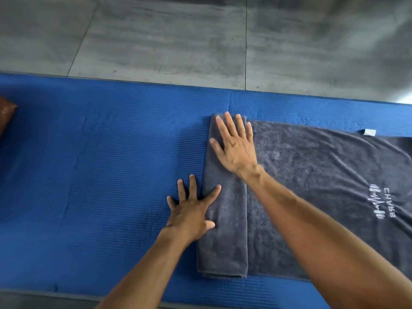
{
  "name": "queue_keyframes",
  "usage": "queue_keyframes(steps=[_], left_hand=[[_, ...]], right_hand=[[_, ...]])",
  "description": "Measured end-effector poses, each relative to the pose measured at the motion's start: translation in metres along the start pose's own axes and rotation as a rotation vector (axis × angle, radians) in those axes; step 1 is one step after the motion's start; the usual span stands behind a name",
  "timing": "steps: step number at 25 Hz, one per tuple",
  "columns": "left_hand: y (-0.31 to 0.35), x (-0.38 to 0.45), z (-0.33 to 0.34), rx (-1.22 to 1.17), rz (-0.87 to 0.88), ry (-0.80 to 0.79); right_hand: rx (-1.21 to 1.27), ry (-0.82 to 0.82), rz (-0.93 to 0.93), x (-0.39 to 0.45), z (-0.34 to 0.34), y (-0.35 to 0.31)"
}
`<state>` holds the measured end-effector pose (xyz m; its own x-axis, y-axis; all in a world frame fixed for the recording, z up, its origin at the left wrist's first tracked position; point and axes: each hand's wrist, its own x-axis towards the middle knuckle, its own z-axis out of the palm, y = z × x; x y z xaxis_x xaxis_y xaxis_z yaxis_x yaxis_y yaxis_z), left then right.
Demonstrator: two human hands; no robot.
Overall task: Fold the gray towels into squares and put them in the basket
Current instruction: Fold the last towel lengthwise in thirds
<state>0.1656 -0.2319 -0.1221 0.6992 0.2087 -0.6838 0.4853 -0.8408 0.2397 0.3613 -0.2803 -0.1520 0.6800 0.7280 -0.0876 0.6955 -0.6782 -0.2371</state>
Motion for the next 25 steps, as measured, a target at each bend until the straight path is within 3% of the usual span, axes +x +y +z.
queue_keyframes(steps=[2,6,8,12,16,18,20,22,25], left_hand=[[-0.003,-0.004,0.004,-0.013,0.009,0.064],[-0.020,-0.008,0.004,-0.202,0.009,0.289],[-0.027,-0.005,0.000,-0.232,0.026,0.277],[-0.017,-0.011,0.011,-0.107,0.014,0.167],[-0.004,-0.020,0.021,-0.138,-0.087,0.428],[0.003,-0.024,0.025,-0.319,-0.193,0.437],[0.011,-0.026,0.034,-0.495,-0.283,0.355],[0.015,-0.028,0.041,-0.542,-0.299,0.336],[0.020,-0.031,0.037,-0.643,-0.294,0.361]], right_hand=[[0.079,0.099,-0.103,-0.055,0.015,-0.008],[0.041,0.019,-0.211,-0.181,0.048,-0.025],[-0.006,-0.021,-0.257,-0.223,0.053,-0.033],[-0.102,-0.124,-0.391,-0.282,0.055,-0.045],[0.125,-0.018,-0.501,-0.280,0.037,-0.037],[0.382,0.115,-0.323,-0.246,0.017,-0.035],[0.515,0.173,-0.023,-0.200,-0.005,-0.040],[0.520,0.063,0.163,-0.157,-0.014,-0.051],[0.304,-0.197,0.312,-0.118,-0.021,-0.080]])
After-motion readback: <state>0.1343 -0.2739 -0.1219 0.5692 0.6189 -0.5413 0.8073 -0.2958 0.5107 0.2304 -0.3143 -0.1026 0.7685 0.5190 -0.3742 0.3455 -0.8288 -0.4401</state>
